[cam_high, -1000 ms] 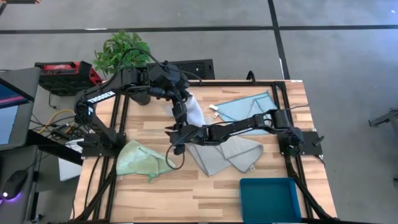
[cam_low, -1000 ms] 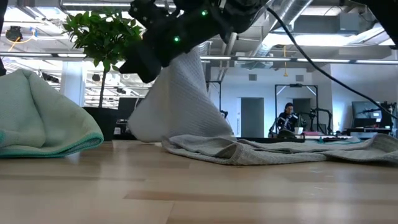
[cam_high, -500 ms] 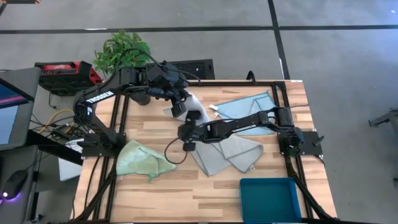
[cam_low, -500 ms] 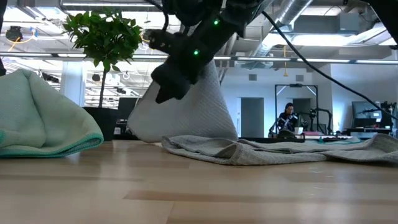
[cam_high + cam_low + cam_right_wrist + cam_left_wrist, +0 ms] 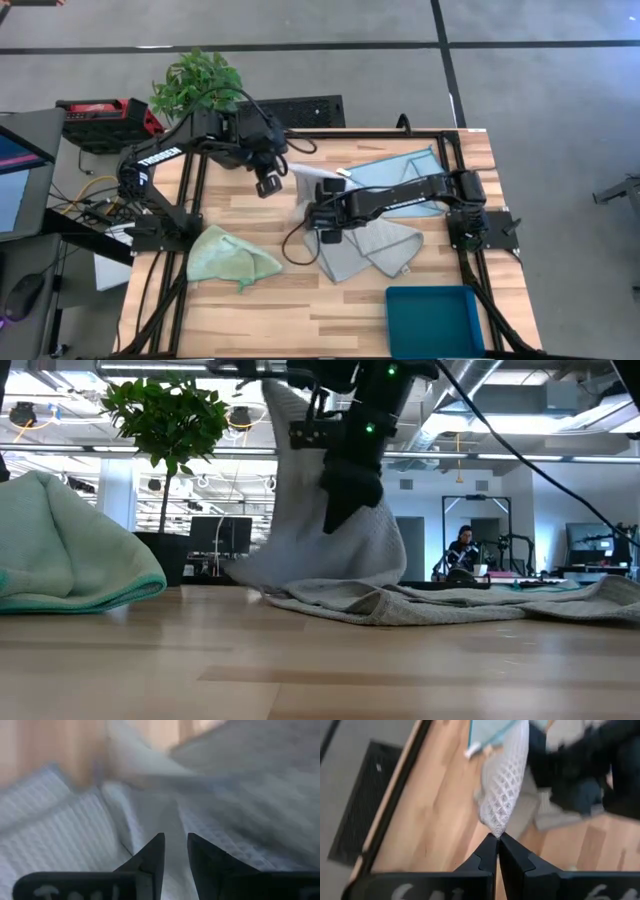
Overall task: Fold microfiber towels
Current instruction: Fold the gray microfiber cloth
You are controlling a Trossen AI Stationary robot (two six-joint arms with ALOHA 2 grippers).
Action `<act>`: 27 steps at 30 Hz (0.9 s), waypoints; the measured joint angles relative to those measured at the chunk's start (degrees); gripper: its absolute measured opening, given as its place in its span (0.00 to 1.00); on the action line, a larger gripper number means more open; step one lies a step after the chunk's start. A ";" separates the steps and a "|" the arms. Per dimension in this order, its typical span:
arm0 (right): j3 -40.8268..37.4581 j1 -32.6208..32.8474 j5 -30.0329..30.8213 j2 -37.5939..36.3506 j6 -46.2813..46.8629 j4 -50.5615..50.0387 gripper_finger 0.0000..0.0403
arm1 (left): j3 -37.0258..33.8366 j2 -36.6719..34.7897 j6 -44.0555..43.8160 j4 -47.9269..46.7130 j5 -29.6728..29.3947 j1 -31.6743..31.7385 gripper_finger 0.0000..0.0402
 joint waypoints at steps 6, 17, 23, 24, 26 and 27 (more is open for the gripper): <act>-0.07 -2.40 3.07 -0.77 -1.67 -5.54 0.26 | -0.94 0.12 -3.95 -3.87 1.23 -2.43 0.00; -0.11 -7.75 6.66 -0.70 -9.23 -9.60 0.26 | -9.14 0.11 -10.39 -3.86 6.21 -8.71 0.00; -0.11 -8.97 6.26 -0.70 -9.68 -9.66 0.26 | -13.68 0.20 -15.12 -2.73 3.47 -10.17 0.00; -0.11 -8.71 6.23 -0.70 -9.66 -9.70 0.26 | -13.75 0.18 -15.86 -2.73 2.89 -10.15 0.00; -0.14 -7.96 5.81 -1.24 -9.29 -10.36 0.26 | -13.79 0.13 -16.90 -1.78 1.69 -10.10 0.00; -0.20 -7.44 5.44 -1.84 -8.81 -10.83 0.26 | -13.81 0.13 -17.27 -0.92 1.27 -10.09 0.00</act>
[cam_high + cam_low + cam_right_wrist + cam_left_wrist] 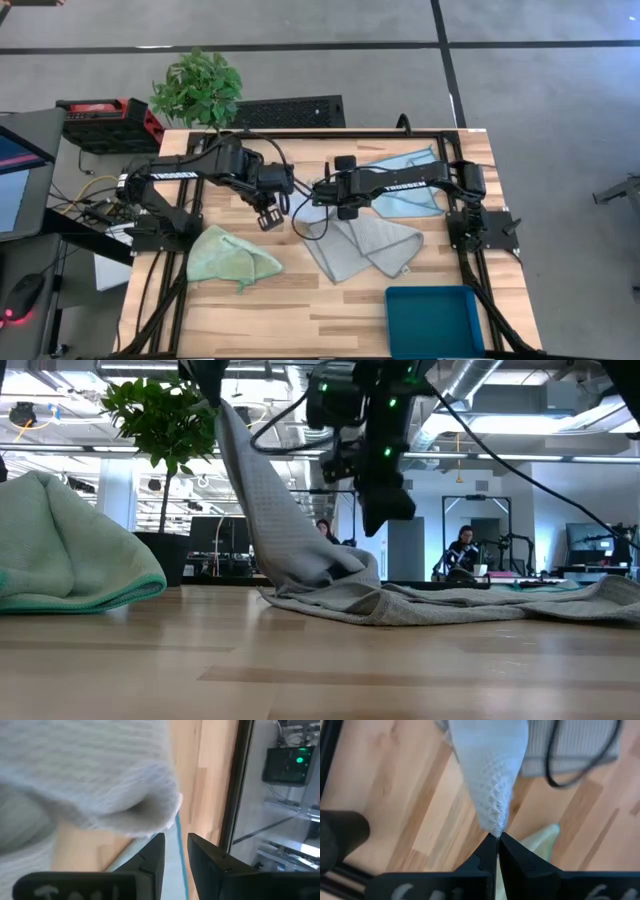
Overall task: Fold microfiber towels
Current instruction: Fold the gray microfiber cloth
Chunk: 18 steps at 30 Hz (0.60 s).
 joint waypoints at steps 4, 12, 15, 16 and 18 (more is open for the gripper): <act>0.07 2.28 -3.35 -3.13 5.53 -1.42 0.26 | 0.00 0.00 -0.51 1.28 -0.33 0.19 0.00; 0.07 8.01 -13.95 -7.32 19.96 1.28 0.26 | 0.00 0.00 -0.28 2.96 -2.29 0.53 0.00; 0.05 9.90 -18.39 -7.30 23.05 3.43 0.26 | 0.00 0.00 1.03 2.89 -2.46 0.96 0.00; -0.38 10.71 -18.47 -7.27 23.67 5.12 0.26 | 0.00 0.00 1.50 2.88 -2.56 1.16 0.00; -2.85 12.24 -18.63 -7.06 25.42 11.28 0.26 | 0.00 0.00 2.37 2.88 -2.60 1.39 0.00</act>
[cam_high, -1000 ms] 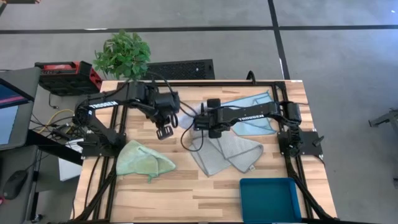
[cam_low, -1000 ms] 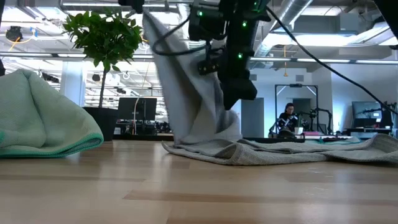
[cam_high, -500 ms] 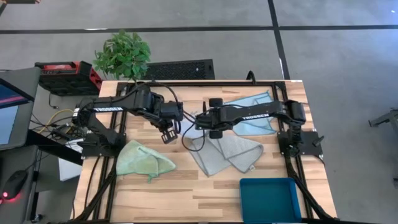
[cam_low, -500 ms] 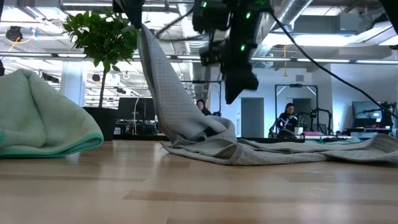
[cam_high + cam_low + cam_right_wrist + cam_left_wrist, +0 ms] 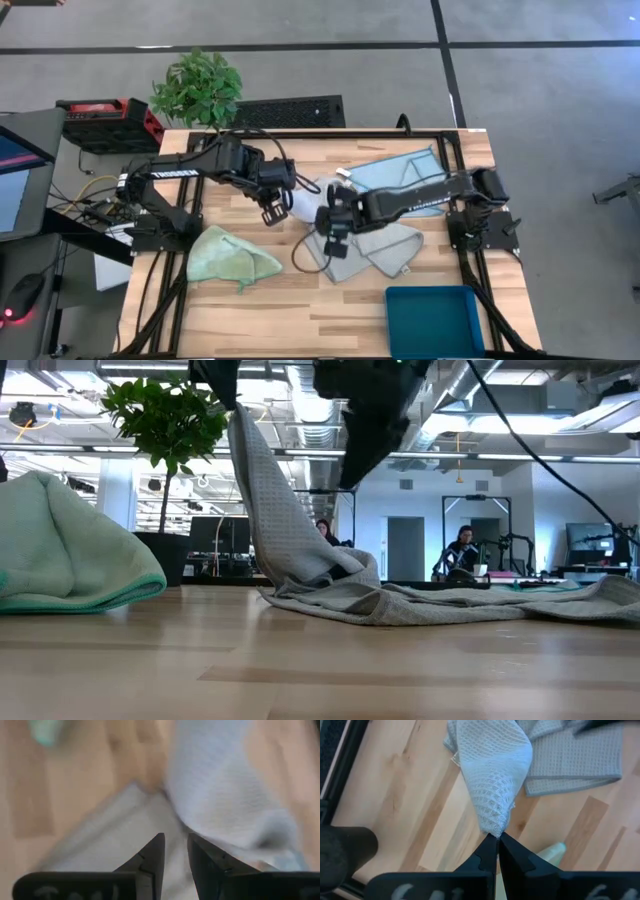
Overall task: Fold microfiber towels
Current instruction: Fold the gray microfiber cloth
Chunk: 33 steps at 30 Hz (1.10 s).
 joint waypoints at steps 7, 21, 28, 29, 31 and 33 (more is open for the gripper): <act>-9.42 2.27 -0.12 -0.33 9.22 13.06 0.26 | 0.00 0.00 2.83 -0.04 0.12 0.15 0.00; -26.15 1.81 9.50 -0.14 13.25 39.14 0.26 | 0.00 0.00 3.06 -0.28 0.42 0.15 0.00; -28.21 -0.01 12.34 -0.14 13.80 42.78 0.26 | 0.00 0.00 2.80 -0.30 0.44 0.15 0.00; -28.51 -0.41 12.07 -0.14 13.78 43.62 0.26 | 0.00 0.00 2.76 -0.29 0.43 0.15 0.00; -28.90 -1.16 12.11 -0.14 13.77 44.88 0.26 | 0.00 0.00 2.42 -0.30 0.42 0.15 0.00; -28.96 -2.01 12.03 -0.14 13.77 44.68 0.26 | 0.00 0.00 2.06 -0.28 0.42 0.15 0.00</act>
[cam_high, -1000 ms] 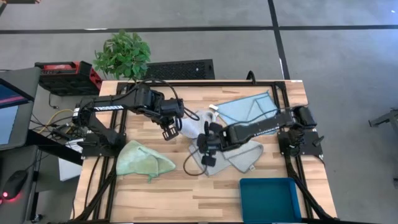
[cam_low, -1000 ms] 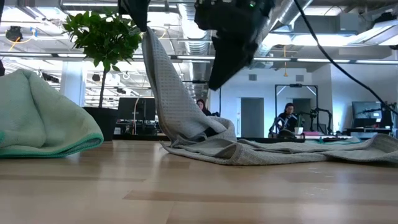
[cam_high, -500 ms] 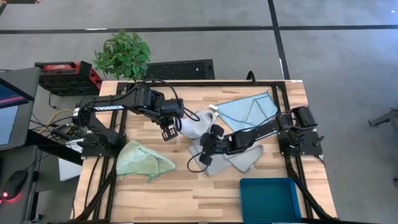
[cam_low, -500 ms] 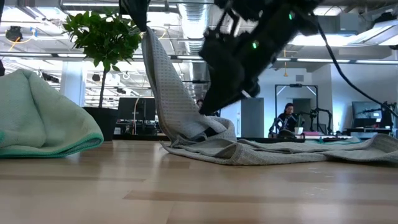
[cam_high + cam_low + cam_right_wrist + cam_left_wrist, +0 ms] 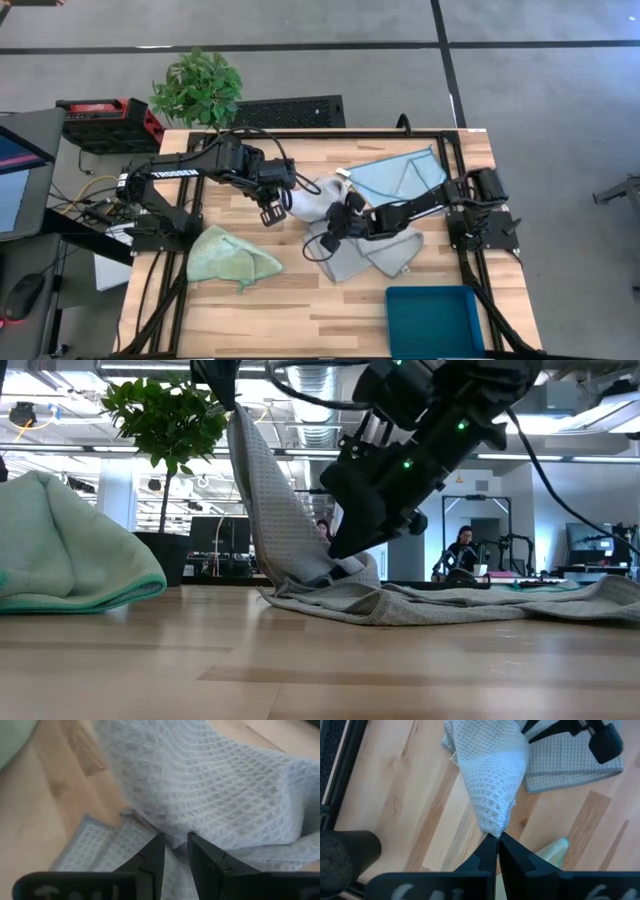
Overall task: Fold microfiber towels
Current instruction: Fold the gray microfiber cloth
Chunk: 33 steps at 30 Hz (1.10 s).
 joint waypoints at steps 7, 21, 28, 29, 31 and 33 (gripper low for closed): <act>-0.17 -1.50 -0.72 1.63 -0.84 0.99 0.26 | 0.00 -0.01 -0.55 0.02 0.00 0.00 0.00; 0.01 1.01 -4.35 3.10 0.53 2.55 0.26 | 0.00 -0.04 -1.40 0.04 -0.04 0.00 0.00; 0.20 0.67 -2.65 6.82 0.81 7.33 0.26 | 0.00 -0.04 -1.55 0.04 -0.07 0.00 0.00; 0.05 0.52 -2.65 7.40 0.85 7.83 0.26 | 0.00 -0.04 -1.58 0.04 -0.09 0.00 0.00; -0.08 0.50 -2.37 8.31 0.91 10.29 0.26 | 0.00 -0.04 -1.60 0.07 -0.09 0.00 0.00; 0.14 0.50 -1.05 8.63 1.04 11.94 0.26 | 0.00 -0.04 -1.61 0.04 -0.09 0.00 0.00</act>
